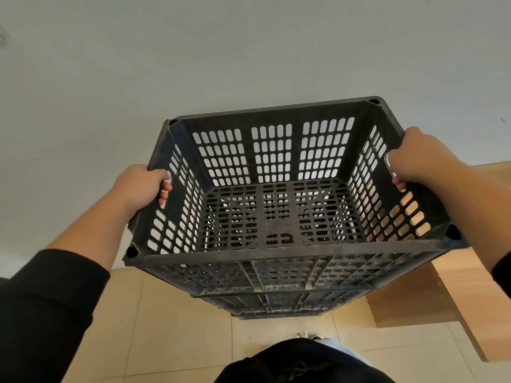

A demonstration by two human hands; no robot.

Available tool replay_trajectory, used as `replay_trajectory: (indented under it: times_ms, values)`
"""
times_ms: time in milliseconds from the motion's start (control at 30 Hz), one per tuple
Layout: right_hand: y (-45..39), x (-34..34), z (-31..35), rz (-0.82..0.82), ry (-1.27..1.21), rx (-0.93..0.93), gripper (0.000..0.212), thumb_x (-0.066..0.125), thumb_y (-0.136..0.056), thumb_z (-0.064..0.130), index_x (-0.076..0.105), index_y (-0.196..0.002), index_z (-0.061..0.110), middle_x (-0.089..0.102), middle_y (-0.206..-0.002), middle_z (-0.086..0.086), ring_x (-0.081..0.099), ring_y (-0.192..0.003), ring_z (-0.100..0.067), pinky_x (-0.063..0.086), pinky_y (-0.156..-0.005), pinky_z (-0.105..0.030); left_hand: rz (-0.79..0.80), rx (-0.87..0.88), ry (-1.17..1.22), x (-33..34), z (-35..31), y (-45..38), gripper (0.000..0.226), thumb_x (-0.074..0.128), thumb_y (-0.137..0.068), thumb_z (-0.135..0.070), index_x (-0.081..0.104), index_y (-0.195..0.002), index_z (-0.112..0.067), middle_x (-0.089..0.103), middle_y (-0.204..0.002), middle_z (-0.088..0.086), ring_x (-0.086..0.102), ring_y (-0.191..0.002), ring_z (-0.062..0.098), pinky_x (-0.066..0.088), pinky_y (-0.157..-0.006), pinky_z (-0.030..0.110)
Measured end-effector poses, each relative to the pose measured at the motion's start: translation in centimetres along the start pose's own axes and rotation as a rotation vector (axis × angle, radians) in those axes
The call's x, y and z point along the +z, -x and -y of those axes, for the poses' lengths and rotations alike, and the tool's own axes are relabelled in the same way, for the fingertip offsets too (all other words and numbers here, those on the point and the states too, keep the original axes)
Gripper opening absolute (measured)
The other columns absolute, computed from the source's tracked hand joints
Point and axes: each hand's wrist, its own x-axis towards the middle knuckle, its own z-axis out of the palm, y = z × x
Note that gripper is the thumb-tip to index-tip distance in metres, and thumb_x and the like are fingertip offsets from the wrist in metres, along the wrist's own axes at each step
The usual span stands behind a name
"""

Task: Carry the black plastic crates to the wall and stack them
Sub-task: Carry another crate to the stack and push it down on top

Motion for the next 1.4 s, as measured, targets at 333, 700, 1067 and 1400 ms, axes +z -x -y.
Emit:
replay_trajectory:
  times_ms: [333, 700, 1067, 1400]
  values:
    - [-0.4, -0.6, 0.8, -0.008, 0.174, -0.060, 0.029, 0.072, -0.090, 0.000, 0.055, -0.112, -0.011, 0.064, -0.086, -0.020, 0.065, -0.075, -0.036, 0.058, -0.072, -0.047, -0.040, 0.003, 0.023, 0.3, 0.4, 0.4, 0.021, 0.060, -0.099, -0.019, 0.071, -0.092, -0.003, 0.069, -0.071, 0.008, 0.058, -0.054, 0.019, 0.052, -0.058, 0.034]
    - [-1.4, 0.1, 0.0, -0.051, 0.154, -0.086, 0.022, 0.062, -0.096, 0.003, 0.054, -0.113, -0.010, 0.066, -0.072, -0.016, 0.064, -0.063, -0.028, 0.045, -0.054, -0.034, -0.042, 0.013, 0.036, 0.6, 0.6, 0.9, 0.023, 0.058, -0.101, -0.018, 0.071, -0.101, 0.000, 0.070, -0.078, 0.011, 0.059, -0.058, 0.021, 0.052, -0.060, 0.035]
    - [-1.6, 0.5, -0.5, -0.064, 0.167, -0.037, 0.038, 0.073, -0.082, 0.001, 0.052, -0.114, -0.002, 0.066, -0.080, -0.018, 0.067, -0.073, -0.037, 0.060, -0.067, -0.047, -0.029, -0.002, 0.026, 0.4, 0.1, 0.5, 0.021, 0.057, -0.101, -0.015, 0.069, -0.104, 0.002, 0.070, -0.075, 0.012, 0.059, -0.055, 0.021, 0.052, -0.055, 0.034]
    - [-1.3, 0.1, -0.1, -0.051, 0.116, -0.066, 0.026, 0.064, -0.094, 0.004, 0.051, -0.115, -0.003, 0.069, -0.076, -0.018, 0.070, -0.066, -0.032, 0.050, -0.054, -0.035, -0.053, -0.001, 0.003, 0.7, 0.0, 0.7, 0.020, 0.054, -0.102, -0.013, 0.067, -0.109, 0.001, 0.076, -0.087, 0.016, 0.064, -0.060, 0.024, 0.056, -0.060, 0.036]
